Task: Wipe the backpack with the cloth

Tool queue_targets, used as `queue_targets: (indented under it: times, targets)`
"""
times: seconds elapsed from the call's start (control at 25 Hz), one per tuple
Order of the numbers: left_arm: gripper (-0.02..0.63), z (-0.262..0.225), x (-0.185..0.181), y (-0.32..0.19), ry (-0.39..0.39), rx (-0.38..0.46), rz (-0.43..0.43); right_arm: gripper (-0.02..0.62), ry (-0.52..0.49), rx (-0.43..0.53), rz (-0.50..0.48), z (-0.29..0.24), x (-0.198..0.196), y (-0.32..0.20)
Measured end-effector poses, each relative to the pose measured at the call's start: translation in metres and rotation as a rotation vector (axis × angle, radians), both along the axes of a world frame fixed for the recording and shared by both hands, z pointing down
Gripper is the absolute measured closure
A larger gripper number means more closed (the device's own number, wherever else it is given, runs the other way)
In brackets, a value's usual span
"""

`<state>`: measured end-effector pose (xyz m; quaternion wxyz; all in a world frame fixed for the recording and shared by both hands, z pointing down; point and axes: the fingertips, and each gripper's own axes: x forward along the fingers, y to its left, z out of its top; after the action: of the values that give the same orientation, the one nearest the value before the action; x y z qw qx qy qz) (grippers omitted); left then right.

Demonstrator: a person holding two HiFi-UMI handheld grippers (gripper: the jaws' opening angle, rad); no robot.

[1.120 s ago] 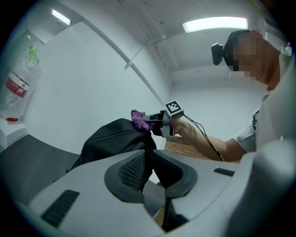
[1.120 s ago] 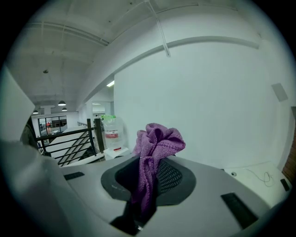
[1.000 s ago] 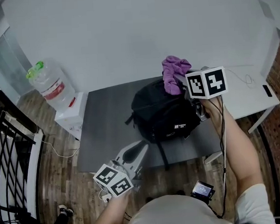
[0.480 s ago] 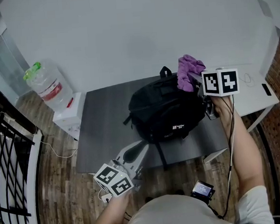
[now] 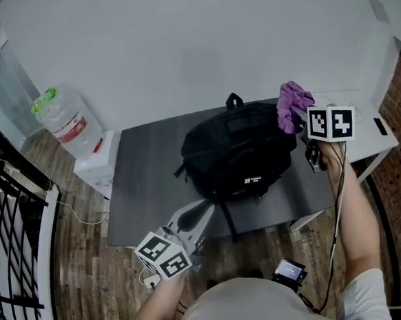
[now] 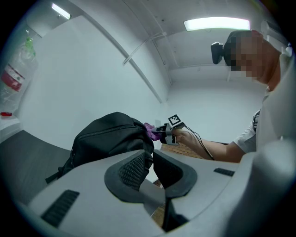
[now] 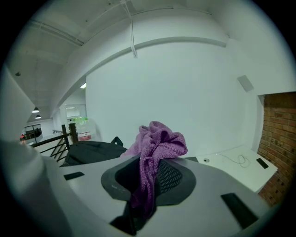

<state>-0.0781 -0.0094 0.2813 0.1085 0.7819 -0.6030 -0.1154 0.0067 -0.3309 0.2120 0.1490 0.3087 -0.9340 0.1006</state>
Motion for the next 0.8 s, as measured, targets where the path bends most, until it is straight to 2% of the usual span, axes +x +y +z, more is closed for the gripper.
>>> queue_targets:
  times: [0.28,0.48,0.6,0.8]
  targets:
    - [0.549,0.002,0.008,-0.005,0.014,-0.009,0.020,0.518,0.109,0.031,0.111,0.025,0.044,-0.025]
    - [0.549,0.006,0.009,-0.007,0.023,-0.019,0.021,0.517,0.104,0.064,0.149,0.019,0.066,-0.026]
    - [0.549,0.007,0.008,-0.007,0.024,-0.023,0.023,0.518,0.080,0.116,0.132,0.000,0.065,-0.013]
    - [0.549,0.007,0.010,-0.005,0.026,-0.026,0.029,0.518,0.003,0.197,0.022,-0.040,0.039,0.031]
